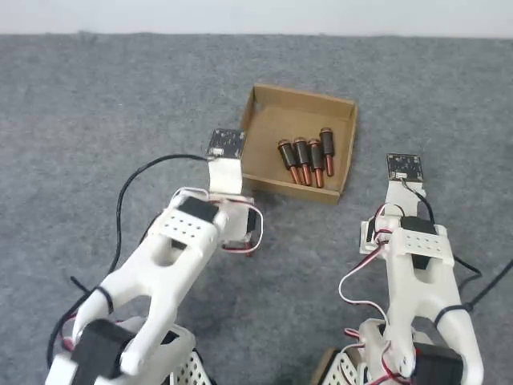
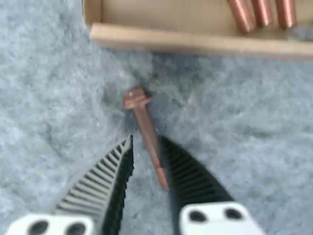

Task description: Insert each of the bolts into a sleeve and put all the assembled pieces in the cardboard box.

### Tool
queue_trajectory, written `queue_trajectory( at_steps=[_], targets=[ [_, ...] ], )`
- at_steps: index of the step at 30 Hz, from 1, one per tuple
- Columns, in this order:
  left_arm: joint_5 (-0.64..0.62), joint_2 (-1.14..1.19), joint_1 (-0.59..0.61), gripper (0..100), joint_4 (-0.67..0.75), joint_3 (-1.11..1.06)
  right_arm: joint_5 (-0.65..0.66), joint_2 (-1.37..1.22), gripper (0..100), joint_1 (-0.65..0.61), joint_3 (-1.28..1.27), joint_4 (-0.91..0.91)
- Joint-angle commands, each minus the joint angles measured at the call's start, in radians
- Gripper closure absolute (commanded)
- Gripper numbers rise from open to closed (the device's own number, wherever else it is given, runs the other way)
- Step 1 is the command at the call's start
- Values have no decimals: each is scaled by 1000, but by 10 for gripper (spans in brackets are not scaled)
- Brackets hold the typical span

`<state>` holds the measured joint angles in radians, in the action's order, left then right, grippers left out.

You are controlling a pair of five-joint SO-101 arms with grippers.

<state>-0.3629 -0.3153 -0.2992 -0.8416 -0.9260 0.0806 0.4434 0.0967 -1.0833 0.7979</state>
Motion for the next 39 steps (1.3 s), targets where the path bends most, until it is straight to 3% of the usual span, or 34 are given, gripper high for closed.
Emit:
queue_trajectory(
  at_steps=[1, 10, 20, 26, 31, 39],
  targets=[
    [-5, -69, -31, 822, 28, -19, 12, 47, 991, -7, -5, -7],
    [-18, 94, -29, 879, 97, 2, 12, 47, 991, -7, -5, -7],
    [-117, 315, 11, 884, 12, 208, 12, 48, 991, -7, -6, -5],
    [-117, 333, 8, 887, 15, 225, 12, 48, 991, -7, -6, -5],
    [-117, 334, 8, 974, 17, 239, 12, 48, 991, -7, -6, -5],
    [-71, 325, 35, 980, 14, 237, 12, 48, 991, -7, -6, -5]
  ],
)
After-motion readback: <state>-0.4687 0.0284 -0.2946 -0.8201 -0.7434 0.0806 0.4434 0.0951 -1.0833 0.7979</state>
